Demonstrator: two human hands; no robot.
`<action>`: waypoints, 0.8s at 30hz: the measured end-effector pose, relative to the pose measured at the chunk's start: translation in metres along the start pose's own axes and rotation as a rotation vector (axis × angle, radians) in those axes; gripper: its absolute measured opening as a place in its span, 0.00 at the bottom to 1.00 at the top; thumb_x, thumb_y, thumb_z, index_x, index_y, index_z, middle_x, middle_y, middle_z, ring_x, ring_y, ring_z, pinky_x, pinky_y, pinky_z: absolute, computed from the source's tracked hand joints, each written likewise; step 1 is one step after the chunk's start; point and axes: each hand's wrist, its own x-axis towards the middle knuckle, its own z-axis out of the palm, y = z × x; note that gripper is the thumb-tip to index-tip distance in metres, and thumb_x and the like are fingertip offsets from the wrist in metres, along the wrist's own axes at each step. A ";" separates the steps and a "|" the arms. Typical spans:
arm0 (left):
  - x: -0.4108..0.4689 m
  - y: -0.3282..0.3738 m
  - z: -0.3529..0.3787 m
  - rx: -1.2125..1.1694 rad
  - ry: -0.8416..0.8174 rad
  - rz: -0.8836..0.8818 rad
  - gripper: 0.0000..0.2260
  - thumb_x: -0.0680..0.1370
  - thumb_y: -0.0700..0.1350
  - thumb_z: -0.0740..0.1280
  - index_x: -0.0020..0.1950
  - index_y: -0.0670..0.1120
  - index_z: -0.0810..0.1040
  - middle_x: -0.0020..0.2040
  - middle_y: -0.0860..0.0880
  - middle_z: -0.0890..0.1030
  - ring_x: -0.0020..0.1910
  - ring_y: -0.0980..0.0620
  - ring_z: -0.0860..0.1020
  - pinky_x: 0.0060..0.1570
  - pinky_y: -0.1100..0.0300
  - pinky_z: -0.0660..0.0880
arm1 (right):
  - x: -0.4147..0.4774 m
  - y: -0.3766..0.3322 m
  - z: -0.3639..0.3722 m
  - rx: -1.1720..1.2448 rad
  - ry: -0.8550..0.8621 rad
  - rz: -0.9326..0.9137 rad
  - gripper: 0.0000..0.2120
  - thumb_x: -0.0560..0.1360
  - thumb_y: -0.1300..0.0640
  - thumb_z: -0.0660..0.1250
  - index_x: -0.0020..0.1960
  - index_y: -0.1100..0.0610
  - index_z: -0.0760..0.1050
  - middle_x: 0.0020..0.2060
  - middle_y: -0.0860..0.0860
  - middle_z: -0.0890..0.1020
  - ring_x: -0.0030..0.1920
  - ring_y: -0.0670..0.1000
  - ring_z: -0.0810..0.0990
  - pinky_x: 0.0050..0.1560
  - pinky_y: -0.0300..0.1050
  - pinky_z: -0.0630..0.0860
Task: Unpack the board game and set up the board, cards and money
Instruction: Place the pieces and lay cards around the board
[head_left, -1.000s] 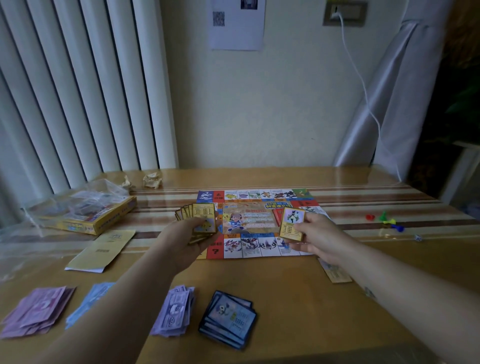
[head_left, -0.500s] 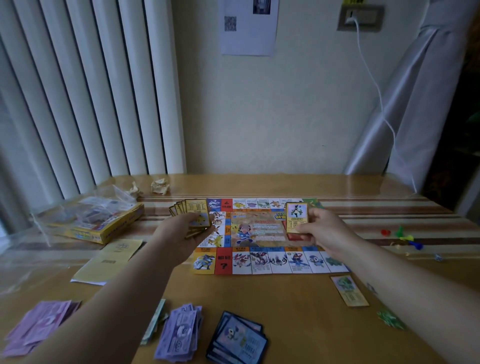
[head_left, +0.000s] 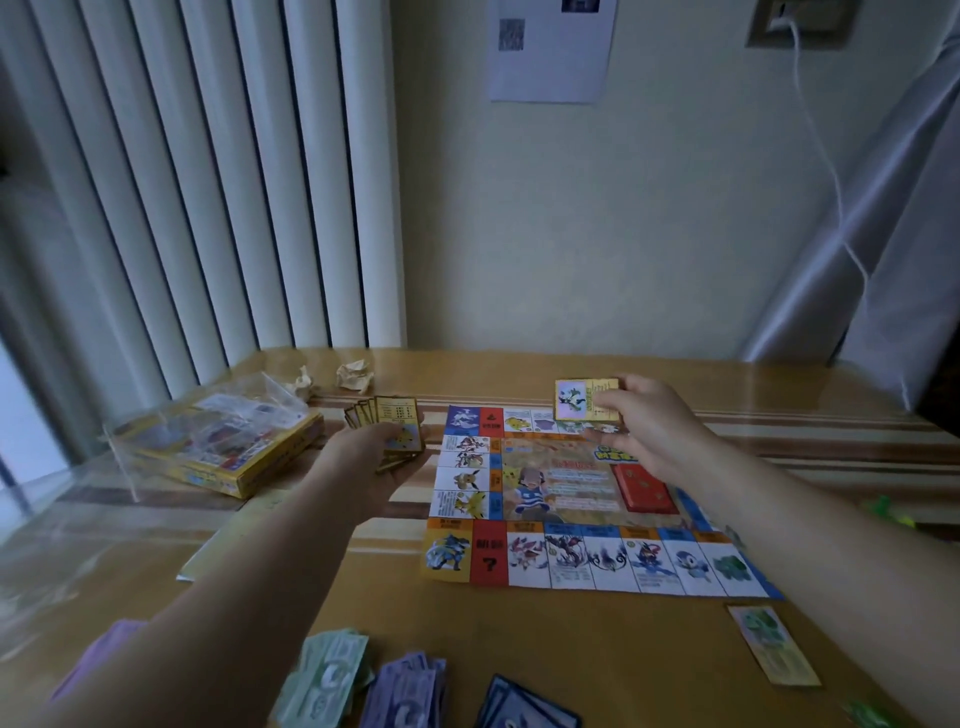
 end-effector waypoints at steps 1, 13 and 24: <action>0.003 0.000 -0.002 0.000 -0.002 -0.003 0.08 0.81 0.37 0.60 0.59 0.36 0.70 0.52 0.39 0.78 0.44 0.46 0.79 0.35 0.48 0.73 | 0.002 -0.001 0.003 0.014 -0.025 0.002 0.26 0.78 0.66 0.63 0.73 0.65 0.60 0.70 0.59 0.66 0.55 0.56 0.76 0.39 0.46 0.82; -0.005 -0.039 0.022 0.120 -0.138 -0.142 0.03 0.80 0.34 0.59 0.50 0.35 0.71 0.48 0.35 0.78 0.45 0.44 0.79 0.36 0.52 0.80 | -0.022 0.014 -0.023 -0.183 -0.040 -0.020 0.07 0.76 0.70 0.62 0.49 0.59 0.73 0.52 0.60 0.78 0.49 0.57 0.80 0.43 0.49 0.82; -0.022 -0.059 0.058 0.110 -0.277 -0.254 0.08 0.81 0.34 0.55 0.54 0.39 0.72 0.48 0.36 0.80 0.43 0.43 0.79 0.44 0.51 0.80 | -0.014 0.026 -0.099 -0.253 0.303 -0.115 0.10 0.73 0.66 0.69 0.41 0.54 0.71 0.50 0.59 0.80 0.48 0.58 0.80 0.50 0.56 0.76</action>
